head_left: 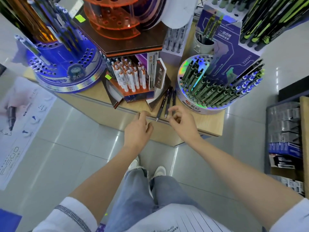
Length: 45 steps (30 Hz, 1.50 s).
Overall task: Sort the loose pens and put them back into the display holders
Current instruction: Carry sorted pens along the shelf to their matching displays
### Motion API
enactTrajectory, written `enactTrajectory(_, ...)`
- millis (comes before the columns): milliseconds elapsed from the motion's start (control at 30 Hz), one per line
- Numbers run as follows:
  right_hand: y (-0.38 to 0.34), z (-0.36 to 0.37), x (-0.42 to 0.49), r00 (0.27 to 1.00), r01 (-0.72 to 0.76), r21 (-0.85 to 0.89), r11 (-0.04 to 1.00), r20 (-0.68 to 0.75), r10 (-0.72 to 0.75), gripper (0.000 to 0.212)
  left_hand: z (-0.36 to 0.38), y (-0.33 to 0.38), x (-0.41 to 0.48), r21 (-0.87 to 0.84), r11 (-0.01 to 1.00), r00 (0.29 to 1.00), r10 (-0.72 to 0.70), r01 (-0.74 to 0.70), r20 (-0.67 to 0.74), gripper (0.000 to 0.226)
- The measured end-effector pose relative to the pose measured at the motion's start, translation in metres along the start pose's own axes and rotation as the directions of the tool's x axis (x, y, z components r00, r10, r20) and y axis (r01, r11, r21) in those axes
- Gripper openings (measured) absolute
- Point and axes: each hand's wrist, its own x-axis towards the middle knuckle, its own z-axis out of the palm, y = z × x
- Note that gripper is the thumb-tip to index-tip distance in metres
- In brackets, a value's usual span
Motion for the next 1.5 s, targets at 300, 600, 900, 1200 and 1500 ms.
enactTrajectory(300,-0.091,0.129,0.008,0.911,0.197,-0.066,0.978,0.382,-0.157,0.01,-0.103,-0.123,-0.03,0.055,0.943,0.937,-0.332,0.327,0.108,0.018)
enactTrajectory(600,-0.225,0.363,0.053,0.78,0.413,-0.182,0.892,0.576,-0.243,0.03,-0.246,-0.348,-0.069,0.123,0.881,0.881,-0.467,0.457,0.069,0.034)
enactTrajectory(900,-0.369,0.51,0.135,0.809,0.508,-0.269,0.818,0.476,-0.345,0.035,-0.398,-0.496,-0.023,0.16,0.894,0.908,-0.418,0.418,-0.035,0.036)
enactTrajectory(1200,-0.436,0.601,0.313,0.88,0.451,-0.377,0.809,0.34,-0.332,0.035,-0.48,-0.592,0.163,0.201,0.943,0.959,-0.28,0.267,0.041,0.037)
enactTrajectory(1500,-0.51,0.634,0.525,0.954,0.299,-0.411,0.861,0.162,-0.254,0.034,-0.567,-0.655,0.402,0.237,0.965,0.977,-0.153,0.115,0.148,0.037)
